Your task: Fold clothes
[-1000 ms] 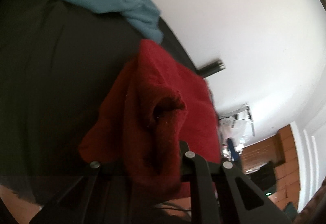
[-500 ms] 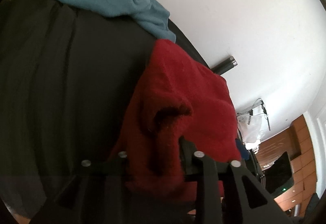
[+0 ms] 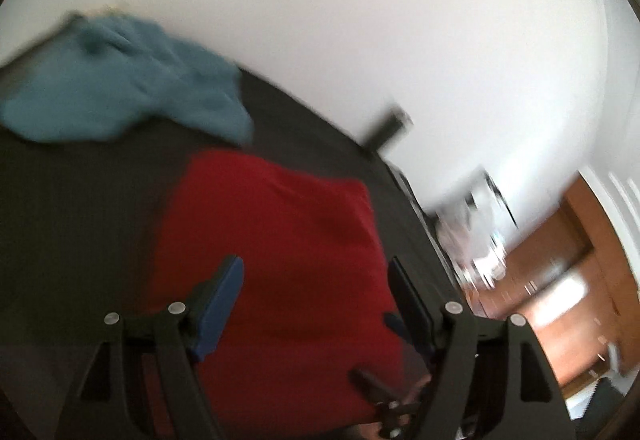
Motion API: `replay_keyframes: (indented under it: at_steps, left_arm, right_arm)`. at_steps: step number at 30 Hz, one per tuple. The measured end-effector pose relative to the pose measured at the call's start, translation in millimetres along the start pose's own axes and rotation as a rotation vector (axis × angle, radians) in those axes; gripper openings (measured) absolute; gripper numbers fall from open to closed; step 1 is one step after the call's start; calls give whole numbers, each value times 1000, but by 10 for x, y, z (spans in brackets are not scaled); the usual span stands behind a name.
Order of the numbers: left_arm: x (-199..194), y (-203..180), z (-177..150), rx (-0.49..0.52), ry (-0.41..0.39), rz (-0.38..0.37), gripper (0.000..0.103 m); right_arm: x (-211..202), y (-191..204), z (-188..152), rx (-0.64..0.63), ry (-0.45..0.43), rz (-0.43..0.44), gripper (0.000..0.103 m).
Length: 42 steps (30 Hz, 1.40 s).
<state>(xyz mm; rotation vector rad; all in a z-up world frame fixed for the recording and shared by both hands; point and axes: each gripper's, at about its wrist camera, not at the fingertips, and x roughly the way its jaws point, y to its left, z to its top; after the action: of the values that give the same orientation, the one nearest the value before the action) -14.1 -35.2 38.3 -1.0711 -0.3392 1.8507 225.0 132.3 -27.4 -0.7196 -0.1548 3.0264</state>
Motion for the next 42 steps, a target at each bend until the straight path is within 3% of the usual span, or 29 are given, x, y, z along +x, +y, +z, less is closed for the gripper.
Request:
replay_keyframes:
  at_steps: [5,9,14,19,23,31,34,38,42]
  left_arm:
    - [759,45,245,-41,162,57,78]
    - [1053,318,324,-113,190,95,78]
    - [1074,224,221,-22,147,108,78]
    - [900,315,128,-50,126,55,78]
    - [726,225,113,-41,117,69,79]
    - [338,497,81,-68,68,168,81]
    - [381,615,17,-88,102,186,81]
    - [519,703,-66,-90,170,186,81]
    - [552,732,-72,-83,184,155,84]
  right_arm:
    - [-40,-15,-25,8,-10,10,77]
    - [-67,-39,-50,12,-20,27,77]
    - [-70,-52,-53,12,-27,38,77]
    - [-91,-99,6,15,-11,67,77]
    - [-112,-264,144,79,5,92,78]
    - [-12,-919,43,409,93,102,80]
    - [95,-1129,-12,542,125,165,85]
    - [248,-1192,-51,623,169,213,85]
    - [403,-1238,-86,696,212,259,90]
